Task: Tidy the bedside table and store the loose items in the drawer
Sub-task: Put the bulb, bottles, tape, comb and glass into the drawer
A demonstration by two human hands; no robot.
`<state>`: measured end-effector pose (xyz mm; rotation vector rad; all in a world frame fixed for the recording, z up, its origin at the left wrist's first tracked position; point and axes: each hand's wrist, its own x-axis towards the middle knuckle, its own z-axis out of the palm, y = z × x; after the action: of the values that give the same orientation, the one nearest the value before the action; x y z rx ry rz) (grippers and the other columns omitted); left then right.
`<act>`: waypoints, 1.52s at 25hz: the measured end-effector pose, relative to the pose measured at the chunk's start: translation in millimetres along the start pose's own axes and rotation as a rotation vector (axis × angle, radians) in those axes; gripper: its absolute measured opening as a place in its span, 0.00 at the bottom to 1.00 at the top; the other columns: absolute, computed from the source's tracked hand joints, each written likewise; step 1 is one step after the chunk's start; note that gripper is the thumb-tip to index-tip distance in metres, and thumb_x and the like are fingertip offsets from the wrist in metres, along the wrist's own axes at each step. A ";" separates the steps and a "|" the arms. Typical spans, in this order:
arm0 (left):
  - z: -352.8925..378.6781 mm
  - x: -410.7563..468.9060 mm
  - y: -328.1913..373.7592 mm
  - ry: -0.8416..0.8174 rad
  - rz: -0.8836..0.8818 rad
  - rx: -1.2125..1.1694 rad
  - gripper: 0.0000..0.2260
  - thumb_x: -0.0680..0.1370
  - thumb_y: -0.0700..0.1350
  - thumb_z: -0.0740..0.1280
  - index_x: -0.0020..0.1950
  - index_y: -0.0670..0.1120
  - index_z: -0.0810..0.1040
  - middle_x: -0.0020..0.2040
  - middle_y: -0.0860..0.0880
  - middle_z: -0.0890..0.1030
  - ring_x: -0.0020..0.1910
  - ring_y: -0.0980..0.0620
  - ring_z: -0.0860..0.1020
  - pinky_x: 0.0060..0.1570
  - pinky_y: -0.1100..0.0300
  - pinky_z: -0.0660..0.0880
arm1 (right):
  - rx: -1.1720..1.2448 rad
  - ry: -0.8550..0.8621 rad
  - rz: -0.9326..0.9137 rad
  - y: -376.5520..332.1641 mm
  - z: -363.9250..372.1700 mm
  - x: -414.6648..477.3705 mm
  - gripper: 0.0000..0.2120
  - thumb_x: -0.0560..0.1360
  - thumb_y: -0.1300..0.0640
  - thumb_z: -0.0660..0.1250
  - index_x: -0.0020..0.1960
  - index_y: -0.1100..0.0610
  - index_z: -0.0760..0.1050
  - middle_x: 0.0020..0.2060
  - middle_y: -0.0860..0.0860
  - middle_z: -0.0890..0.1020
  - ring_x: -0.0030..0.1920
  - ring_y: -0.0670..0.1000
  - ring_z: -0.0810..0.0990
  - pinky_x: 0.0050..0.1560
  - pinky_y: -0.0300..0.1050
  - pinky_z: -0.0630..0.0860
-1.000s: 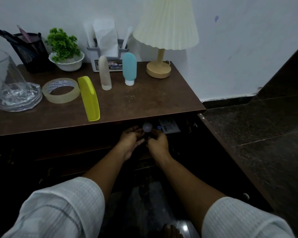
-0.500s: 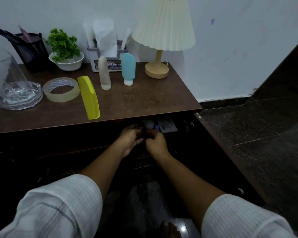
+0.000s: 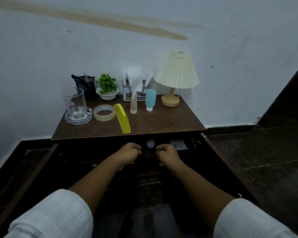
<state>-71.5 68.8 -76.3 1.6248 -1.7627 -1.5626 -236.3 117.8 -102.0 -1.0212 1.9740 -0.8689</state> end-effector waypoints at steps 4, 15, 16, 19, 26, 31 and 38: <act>-19.8 -24.1 -10.3 -0.001 0.023 0.071 0.11 0.82 0.44 0.63 0.63 0.47 0.79 0.59 0.44 0.81 0.56 0.47 0.79 0.46 0.56 0.75 | -0.017 -0.033 -0.038 -20.1 4.2 -22.2 0.12 0.79 0.62 0.62 0.62 0.55 0.76 0.51 0.55 0.82 0.46 0.53 0.82 0.44 0.50 0.81; -74.1 -48.6 6.9 0.493 0.491 0.626 0.14 0.79 0.48 0.65 0.65 0.51 0.79 0.63 0.51 0.78 0.63 0.48 0.75 0.58 0.49 0.76 | -0.522 0.030 -0.684 -101.7 21.6 -27.4 0.16 0.77 0.61 0.64 0.64 0.54 0.78 0.56 0.54 0.79 0.55 0.54 0.79 0.56 0.53 0.78; -75.2 -43.5 5.0 0.438 0.462 0.693 0.18 0.79 0.48 0.65 0.69 0.49 0.76 0.67 0.49 0.76 0.66 0.47 0.73 0.61 0.48 0.74 | -0.613 -0.001 -0.705 -104.9 25.1 -24.9 0.19 0.78 0.60 0.63 0.69 0.54 0.75 0.58 0.55 0.77 0.57 0.56 0.78 0.56 0.54 0.77; -78.8 -30.1 3.5 0.373 0.432 0.814 0.21 0.79 0.47 0.63 0.73 0.47 0.71 0.72 0.48 0.71 0.71 0.45 0.68 0.66 0.47 0.70 | -0.793 -0.039 -0.667 -107.7 36.2 -12.9 0.20 0.81 0.53 0.60 0.72 0.53 0.71 0.58 0.57 0.73 0.57 0.61 0.77 0.55 0.56 0.77; -90.3 -2.5 21.2 0.565 0.326 0.764 0.20 0.80 0.50 0.63 0.71 0.49 0.71 0.74 0.47 0.67 0.72 0.40 0.63 0.65 0.41 0.68 | -0.705 0.155 -0.489 -122.2 50.4 2.5 0.12 0.78 0.45 0.64 0.55 0.52 0.73 0.53 0.54 0.75 0.51 0.57 0.78 0.48 0.52 0.77; -99.8 19.7 22.8 0.518 0.198 0.772 0.22 0.80 0.49 0.62 0.74 0.49 0.68 0.75 0.46 0.67 0.75 0.36 0.60 0.67 0.37 0.65 | -0.652 0.143 -0.323 -123.7 43.5 12.7 0.16 0.76 0.44 0.67 0.56 0.54 0.72 0.53 0.54 0.78 0.54 0.57 0.79 0.45 0.50 0.74; -92.6 5.8 20.1 0.576 0.302 0.738 0.20 0.79 0.43 0.63 0.72 0.48 0.67 0.69 0.43 0.73 0.64 0.39 0.75 0.55 0.44 0.74 | -0.656 0.149 -0.303 -106.7 25.7 -4.7 0.14 0.77 0.45 0.67 0.53 0.55 0.72 0.48 0.53 0.80 0.49 0.57 0.81 0.40 0.49 0.73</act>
<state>-12.1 13.1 -27.6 1.7208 -2.1929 -0.2409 -174.2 67.6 -26.6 -1.7001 2.3322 -0.4494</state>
